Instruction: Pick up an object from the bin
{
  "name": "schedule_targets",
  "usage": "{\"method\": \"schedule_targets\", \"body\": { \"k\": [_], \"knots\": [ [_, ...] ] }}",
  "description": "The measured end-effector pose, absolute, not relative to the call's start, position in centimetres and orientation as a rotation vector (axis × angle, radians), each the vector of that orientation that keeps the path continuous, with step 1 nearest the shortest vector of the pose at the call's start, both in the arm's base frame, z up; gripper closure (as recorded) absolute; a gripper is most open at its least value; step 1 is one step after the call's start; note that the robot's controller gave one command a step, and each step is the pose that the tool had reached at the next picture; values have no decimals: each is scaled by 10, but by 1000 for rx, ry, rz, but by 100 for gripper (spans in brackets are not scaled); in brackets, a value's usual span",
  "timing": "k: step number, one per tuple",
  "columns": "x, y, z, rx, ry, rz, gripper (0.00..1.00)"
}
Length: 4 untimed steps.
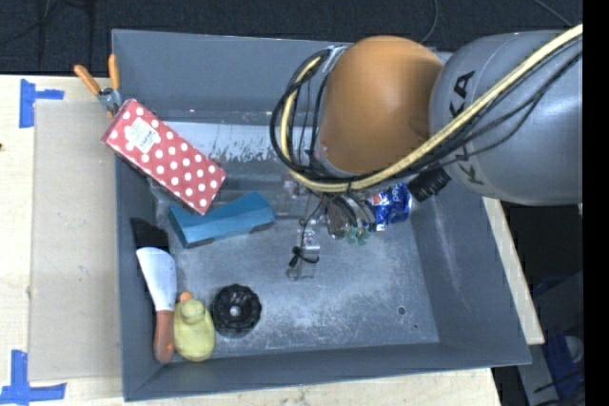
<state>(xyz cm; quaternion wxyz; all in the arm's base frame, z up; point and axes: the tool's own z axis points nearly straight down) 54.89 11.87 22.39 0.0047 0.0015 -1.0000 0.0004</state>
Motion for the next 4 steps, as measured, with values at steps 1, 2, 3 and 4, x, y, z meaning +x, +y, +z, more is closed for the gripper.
{"method": "schedule_targets", "body": {
  "k": [1,2,3,4],
  "knots": [
    [551,118,228,1,-3140,0,0],
    [542,89,185,83,-3141,-3,0],
    [519,70,129,142,-3135,1,0],
    [518,123,111,182,-3134,0,0]
  ]
}}
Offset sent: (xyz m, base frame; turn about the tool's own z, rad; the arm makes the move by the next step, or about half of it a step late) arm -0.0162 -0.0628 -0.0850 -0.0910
